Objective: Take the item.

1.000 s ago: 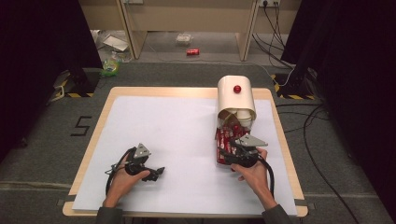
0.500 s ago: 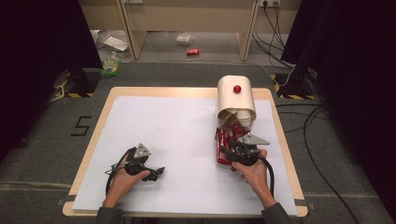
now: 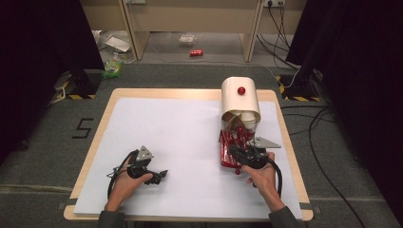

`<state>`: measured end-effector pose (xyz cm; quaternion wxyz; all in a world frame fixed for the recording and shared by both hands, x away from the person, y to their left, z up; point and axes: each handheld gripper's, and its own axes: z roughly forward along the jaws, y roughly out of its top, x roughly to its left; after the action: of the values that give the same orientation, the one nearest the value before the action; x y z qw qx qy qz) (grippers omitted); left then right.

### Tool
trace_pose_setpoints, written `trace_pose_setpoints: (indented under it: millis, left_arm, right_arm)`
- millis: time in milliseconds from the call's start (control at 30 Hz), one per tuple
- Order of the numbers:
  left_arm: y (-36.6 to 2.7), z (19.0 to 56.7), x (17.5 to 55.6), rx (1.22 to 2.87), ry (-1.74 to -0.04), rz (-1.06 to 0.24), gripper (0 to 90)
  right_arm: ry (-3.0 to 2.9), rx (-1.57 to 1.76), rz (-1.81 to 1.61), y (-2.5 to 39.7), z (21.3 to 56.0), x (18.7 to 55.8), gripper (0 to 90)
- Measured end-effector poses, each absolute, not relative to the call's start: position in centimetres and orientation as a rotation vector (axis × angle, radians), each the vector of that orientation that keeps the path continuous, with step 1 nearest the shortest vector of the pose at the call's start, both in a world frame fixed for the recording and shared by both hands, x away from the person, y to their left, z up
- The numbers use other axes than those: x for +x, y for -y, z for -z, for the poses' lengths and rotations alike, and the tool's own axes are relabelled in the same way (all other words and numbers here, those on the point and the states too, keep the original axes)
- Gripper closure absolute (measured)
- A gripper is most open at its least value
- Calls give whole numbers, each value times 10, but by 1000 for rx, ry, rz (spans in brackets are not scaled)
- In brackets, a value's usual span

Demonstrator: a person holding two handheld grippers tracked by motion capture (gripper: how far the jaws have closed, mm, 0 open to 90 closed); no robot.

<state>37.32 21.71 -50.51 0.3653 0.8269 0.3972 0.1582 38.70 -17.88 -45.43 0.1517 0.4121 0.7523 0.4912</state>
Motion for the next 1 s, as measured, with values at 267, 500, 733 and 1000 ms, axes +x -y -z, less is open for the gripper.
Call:
trace_pose_setpoints:
  millis: [267, 500, 733, 1000]
  left_arm:
    - [-217, 505, 373, 2125, -1021, -408, 0]
    - [-217, 505, 373, 2126, -1020, -407, 0]
    - [-217, 505, 373, 2126, -1020, -407, 0]
    - [-217, 505, 373, 2126, -1020, -407, 0]
  right_arm:
    - [-2192, 1173, -1379, 189, 447, 384, 867]
    - [-2243, 1116, -1353, 197, 439, 381, 870]
    - [-2250, 1037, -1353, 198, 421, 374, 871]
    - [-2252, 1046, -1216, 208, 430, 382, 871]
